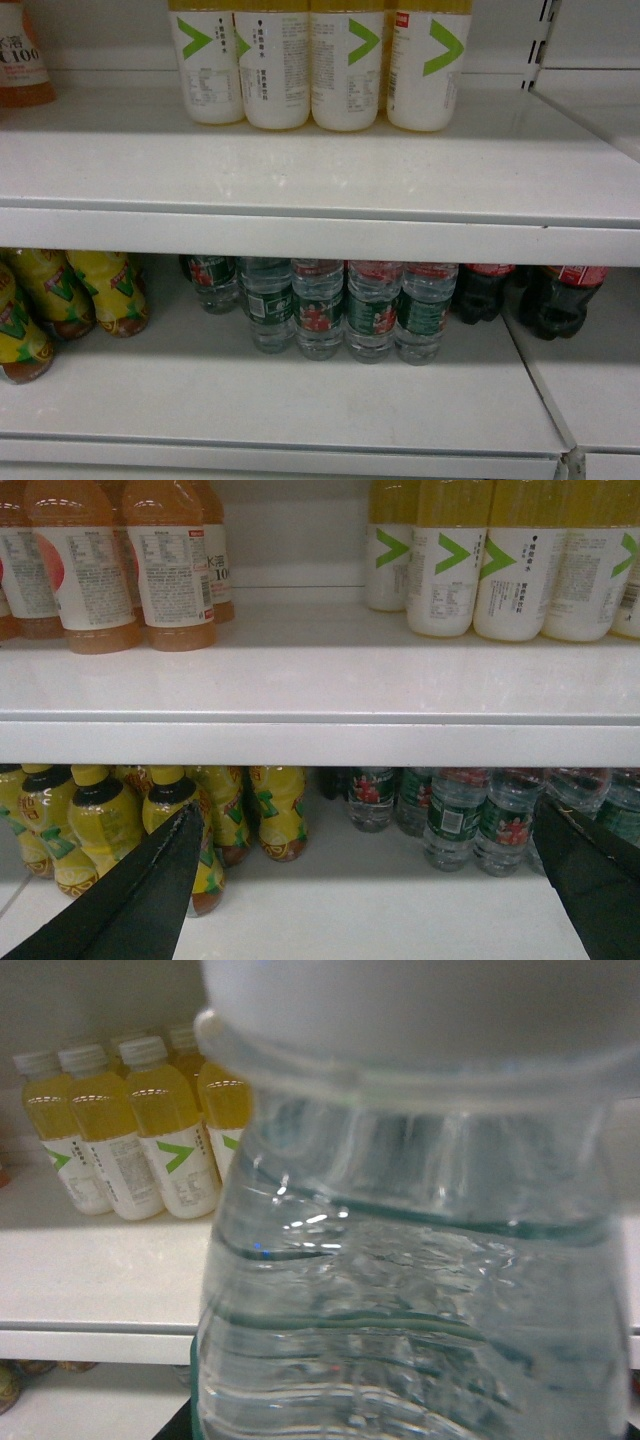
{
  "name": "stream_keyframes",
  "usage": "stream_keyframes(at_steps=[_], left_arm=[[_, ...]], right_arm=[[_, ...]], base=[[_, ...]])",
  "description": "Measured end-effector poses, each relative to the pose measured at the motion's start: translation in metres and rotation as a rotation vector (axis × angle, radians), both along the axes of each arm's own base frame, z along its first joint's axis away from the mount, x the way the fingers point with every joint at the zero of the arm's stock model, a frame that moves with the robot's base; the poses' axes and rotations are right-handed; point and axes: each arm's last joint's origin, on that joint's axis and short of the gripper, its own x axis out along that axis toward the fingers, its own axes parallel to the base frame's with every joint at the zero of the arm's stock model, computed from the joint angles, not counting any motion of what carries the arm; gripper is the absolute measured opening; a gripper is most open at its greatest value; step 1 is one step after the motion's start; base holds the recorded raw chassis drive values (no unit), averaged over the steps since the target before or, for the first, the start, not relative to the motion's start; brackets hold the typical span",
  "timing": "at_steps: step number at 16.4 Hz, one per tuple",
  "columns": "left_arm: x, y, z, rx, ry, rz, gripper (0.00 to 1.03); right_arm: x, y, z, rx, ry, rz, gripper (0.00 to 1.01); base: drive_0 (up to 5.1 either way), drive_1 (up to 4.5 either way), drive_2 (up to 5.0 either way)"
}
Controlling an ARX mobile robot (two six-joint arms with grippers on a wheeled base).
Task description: Move water from second to third shelf
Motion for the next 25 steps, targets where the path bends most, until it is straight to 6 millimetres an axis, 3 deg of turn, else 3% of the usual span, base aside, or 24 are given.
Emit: stream_keyframes(at_steps=[7,25], left_arm=[[0.0000,0.0000,0.0000,0.000,0.000,-0.001,0.98],[0.0000,0.0000,0.0000,0.000,0.000,0.000,0.98]], right_arm=[[0.0000,-0.0005,-0.0003,-0.001,0.003,-0.012,0.43],[-0.0001,-0.0002,-0.0002,0.000,0.003,-0.003,0.43]], base=[[0.0,0.00,0.0],[-4.8,2.42,2.4]])
